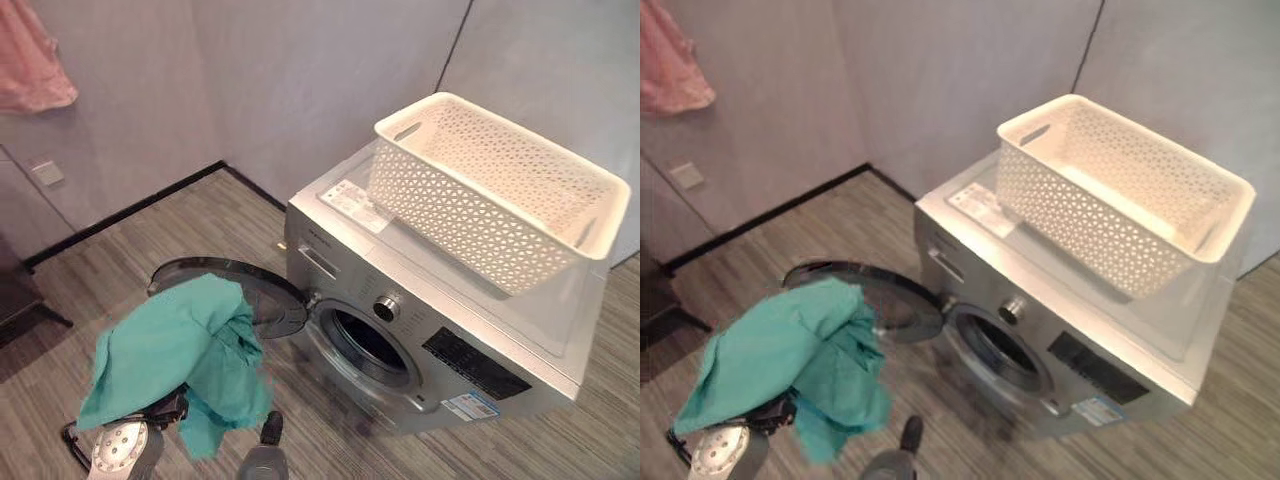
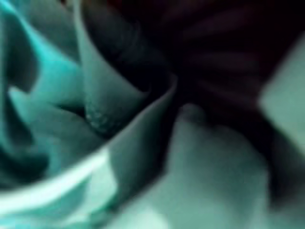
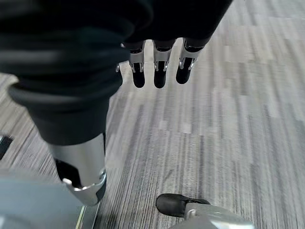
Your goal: Grab the laundry basket,head to the washer,open it,put in the laundry and shut it.
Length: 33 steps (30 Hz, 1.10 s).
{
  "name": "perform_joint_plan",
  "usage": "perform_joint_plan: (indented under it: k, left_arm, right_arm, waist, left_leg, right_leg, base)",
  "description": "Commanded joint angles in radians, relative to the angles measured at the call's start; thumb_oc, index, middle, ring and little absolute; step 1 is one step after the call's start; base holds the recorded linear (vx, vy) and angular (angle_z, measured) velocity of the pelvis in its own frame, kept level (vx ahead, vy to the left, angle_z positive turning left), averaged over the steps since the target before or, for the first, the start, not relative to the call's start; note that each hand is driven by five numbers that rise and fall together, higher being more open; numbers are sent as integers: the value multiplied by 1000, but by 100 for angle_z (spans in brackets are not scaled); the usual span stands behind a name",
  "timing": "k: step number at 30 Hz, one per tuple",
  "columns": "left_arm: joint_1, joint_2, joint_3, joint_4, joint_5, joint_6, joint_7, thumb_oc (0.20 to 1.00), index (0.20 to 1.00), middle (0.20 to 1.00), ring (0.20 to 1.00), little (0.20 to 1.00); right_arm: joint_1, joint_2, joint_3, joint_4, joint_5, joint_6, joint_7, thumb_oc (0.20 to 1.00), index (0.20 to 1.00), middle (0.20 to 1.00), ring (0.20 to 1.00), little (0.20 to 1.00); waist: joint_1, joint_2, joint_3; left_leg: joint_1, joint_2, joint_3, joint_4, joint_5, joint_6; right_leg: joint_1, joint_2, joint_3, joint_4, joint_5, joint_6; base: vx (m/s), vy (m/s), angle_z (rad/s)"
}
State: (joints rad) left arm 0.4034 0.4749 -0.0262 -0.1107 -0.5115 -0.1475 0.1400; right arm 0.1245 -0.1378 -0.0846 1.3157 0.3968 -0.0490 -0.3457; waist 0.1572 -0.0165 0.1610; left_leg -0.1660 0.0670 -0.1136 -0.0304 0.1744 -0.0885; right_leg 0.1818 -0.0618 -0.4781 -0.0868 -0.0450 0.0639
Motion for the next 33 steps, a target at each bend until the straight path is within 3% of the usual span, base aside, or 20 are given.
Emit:
perform_joint_plan:
  k: [1, 2, 4, 10, 13, 25, 33]
  left_arm:
    - [-47, 36, -82, 57, 26, -21, -67, 200, 200, 200, 200, 200]
    - [-100, 32, -166, 177, 76, -3, -81, 200, 200, 200, 200, 200]
    - [-127, 23, -192, 224, 92, -6, -82, 200, 200, 200, 200, 200]
    - [-263, -47, -263, 381, 68, -17, -48, 200, 200, 200, 200, 200]
    - [-353, -94, -301, 442, 38, -31, -12, 200, 200, 200, 200, 200]
    - [-555, -158, -382, 502, 0, -81, 97, 200, 200, 200, 200, 200]
    - [-834, -283, -411, 642, -94, -123, 224, 200, 200, 200, 200, 200]
  right_arm:
    - [-23, -46, 7, -9, -10, -31, -34, 1000, 1000, 1000, 1000, 1000]
    - [-54, -63, 29, -37, -14, -40, -46, 1000, 1000, 1000, 1000, 1000]
    - [-67, -68, 36, -49, -17, -43, -50, 1000, 1000, 1000, 1000, 1000]
    - [-106, -77, 104, -122, -37, -52, -68, 1000, 1000, 1000, 1000, 1000]
    - [-119, -63, 155, -171, -24, -63, -69, 1000, 1000, 1000, 1000, 1000]
    - [-159, -46, 254, -333, -10, -93, -106, 1000, 1000, 1000, 1000, 1000]
    - [-216, -17, 361, -465, 2, -120, -155, 1000, 1000, 1000, 1000, 1000]
  waist:
    - [-6, 43, -28]
    - [-25, 49, 3]
    - [-27, 61, 25]
    - [-67, 48, 100]
    - [-85, 30, 130]
    - [-104, -25, 194]
    - [-128, -80, 243]
  left_leg:
    - [-34, 16, -22, -37, 6, 37]
    - [-40, 22, -23, -45, -7, 33]
    - [-56, 28, -11, -38, 12, 42]
    - [-123, 34, 22, -22, 0, 52]
    - [-167, 29, 39, -9, 2, 56]
    - [-267, 19, 66, 23, -10, 66]
    - [-353, 16, 88, 49, -21, 67]
  right_leg:
    - [-83, -10, 38, 197, -166, -49]
    - [-122, -12, 58, 241, -197, -56]
    - [-156, -17, 48, 269, -183, -59]
    - [-301, -41, 101, 386, -222, -66]
    - [-364, -48, 118, 416, -222, -71]
    - [-461, -68, 136, 412, -201, -68]
    - [-540, -81, 135, 420, -177, -61]
  base:
    - [-94, -65, 21]
    - [-120, -3, 4]
    - [-103, 21, -5]
    - [-93, 25, -21]
    - [-70, 34, -17]
    - [3, 18, -12]
    - [7, -2, -2]
